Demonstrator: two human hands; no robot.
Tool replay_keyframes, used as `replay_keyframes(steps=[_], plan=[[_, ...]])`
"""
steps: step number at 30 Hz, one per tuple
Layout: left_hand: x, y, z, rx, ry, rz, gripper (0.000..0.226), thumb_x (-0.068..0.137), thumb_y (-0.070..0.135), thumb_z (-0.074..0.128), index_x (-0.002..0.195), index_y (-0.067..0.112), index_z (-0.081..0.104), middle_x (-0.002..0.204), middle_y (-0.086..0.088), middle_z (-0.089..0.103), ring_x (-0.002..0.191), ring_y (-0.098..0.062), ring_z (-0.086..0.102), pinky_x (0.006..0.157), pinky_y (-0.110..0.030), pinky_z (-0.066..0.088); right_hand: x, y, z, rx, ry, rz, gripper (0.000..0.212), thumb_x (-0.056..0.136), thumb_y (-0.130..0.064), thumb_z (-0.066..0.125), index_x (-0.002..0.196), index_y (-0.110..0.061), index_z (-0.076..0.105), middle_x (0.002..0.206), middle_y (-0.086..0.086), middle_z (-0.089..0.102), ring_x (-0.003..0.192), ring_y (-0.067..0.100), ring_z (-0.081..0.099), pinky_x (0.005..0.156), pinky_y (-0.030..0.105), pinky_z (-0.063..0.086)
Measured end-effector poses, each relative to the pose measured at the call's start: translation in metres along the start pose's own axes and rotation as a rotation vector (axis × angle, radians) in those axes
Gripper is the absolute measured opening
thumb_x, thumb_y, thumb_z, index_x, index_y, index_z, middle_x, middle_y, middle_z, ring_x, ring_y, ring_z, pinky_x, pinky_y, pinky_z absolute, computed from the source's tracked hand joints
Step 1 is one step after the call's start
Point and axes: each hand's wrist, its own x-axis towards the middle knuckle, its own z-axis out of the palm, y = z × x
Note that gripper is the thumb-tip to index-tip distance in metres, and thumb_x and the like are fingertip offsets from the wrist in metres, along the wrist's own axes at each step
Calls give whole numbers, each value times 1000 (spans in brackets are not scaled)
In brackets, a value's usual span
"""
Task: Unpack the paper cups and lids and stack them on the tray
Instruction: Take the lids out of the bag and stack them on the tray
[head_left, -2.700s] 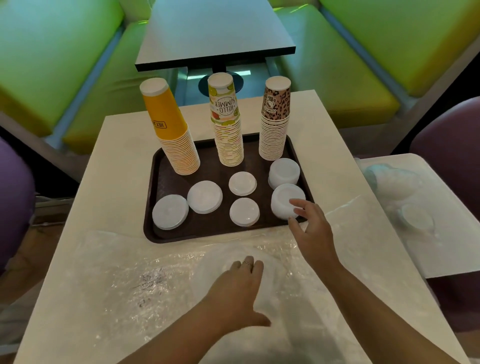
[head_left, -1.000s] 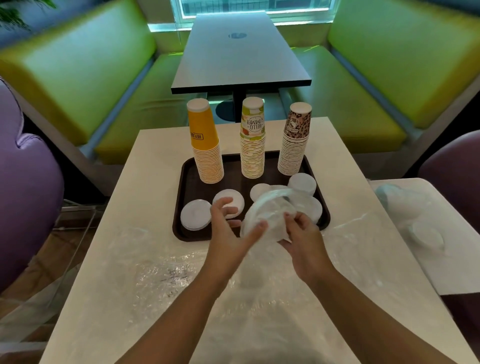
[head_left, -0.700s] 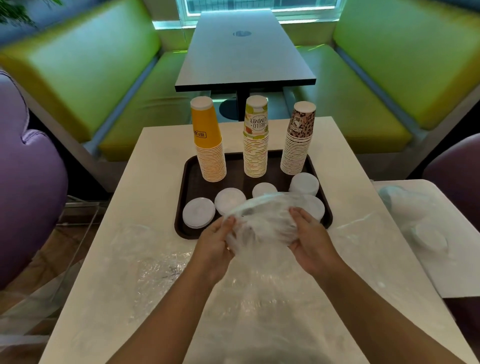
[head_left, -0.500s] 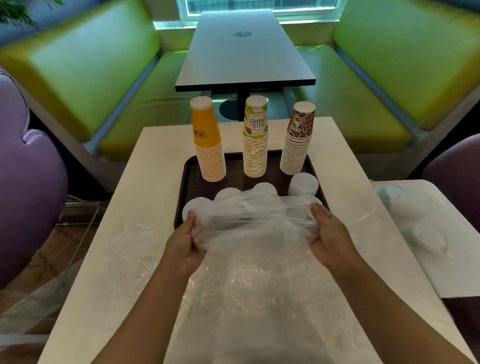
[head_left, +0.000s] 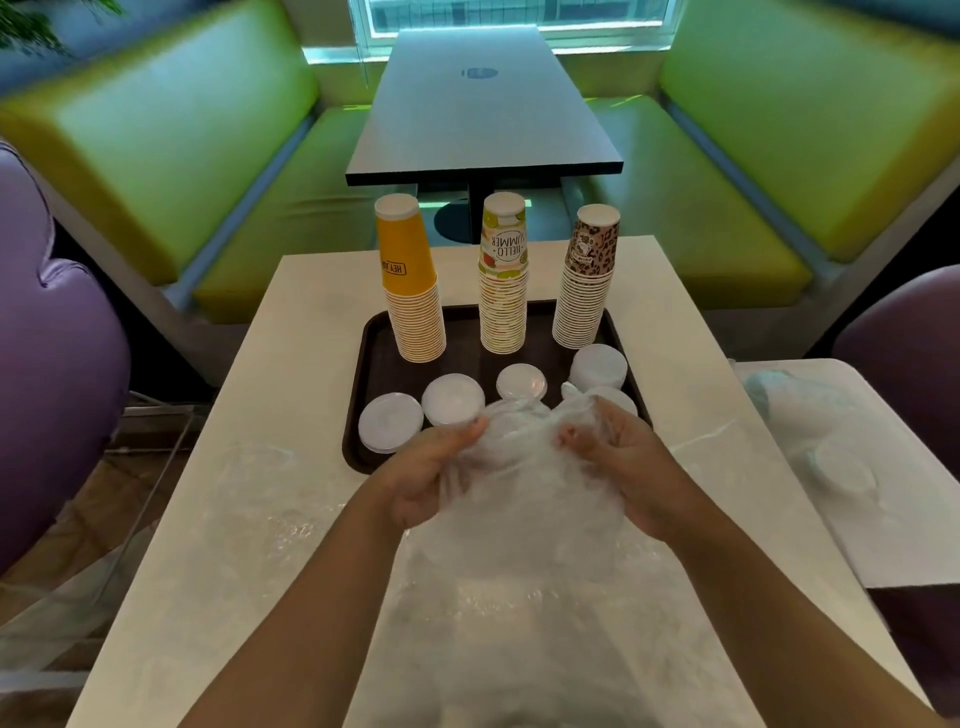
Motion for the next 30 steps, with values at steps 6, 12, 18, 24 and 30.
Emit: replay_keyframes(steps=[6,12,18,24,30], plan=[[2,-4,-42,-333,697,464,22,94,24,58,86,4,64,77,-7,63,78,-20,62,63,-25,50,-4,12,-28,38,217,-46,27,81,-16,67,102,-3,58,98,10,68,90,21,67,73,29,58],[-33,-19,-55,92,930,599,11,95,16,57,89,20,48,67,-5,54,46,-7,50,40,-16,40,-1,53,-39,-171,212,99,5,89,-11,63,90,-10,58,87,7,63,76,14,60,63,23,50],[-29,-47,-61,1434,948,443,46,85,21,69,127,16,50,113,-10,60,97,-31,60,86,-44,41,7,94,-41,-653,361,84,14,88,-10,65,95,-15,53,93,-4,56,84,11,52,62,11,38],[3,-105,-20,1763,573,502,64,92,63,24,136,23,47,139,-6,52,129,-33,47,97,-60,34,9,112,-45,-877,328,47,20,88,-13,64,102,-21,51,103,-5,58,98,15,56,79,18,35],[28,-158,-46,1917,494,385,72,92,68,14,148,26,30,152,-8,33,138,-35,22,110,-60,17,3,108,-26,-1157,634,-367,42,85,-20,67,123,-8,53,125,12,52,111,27,53,93,37,48]])
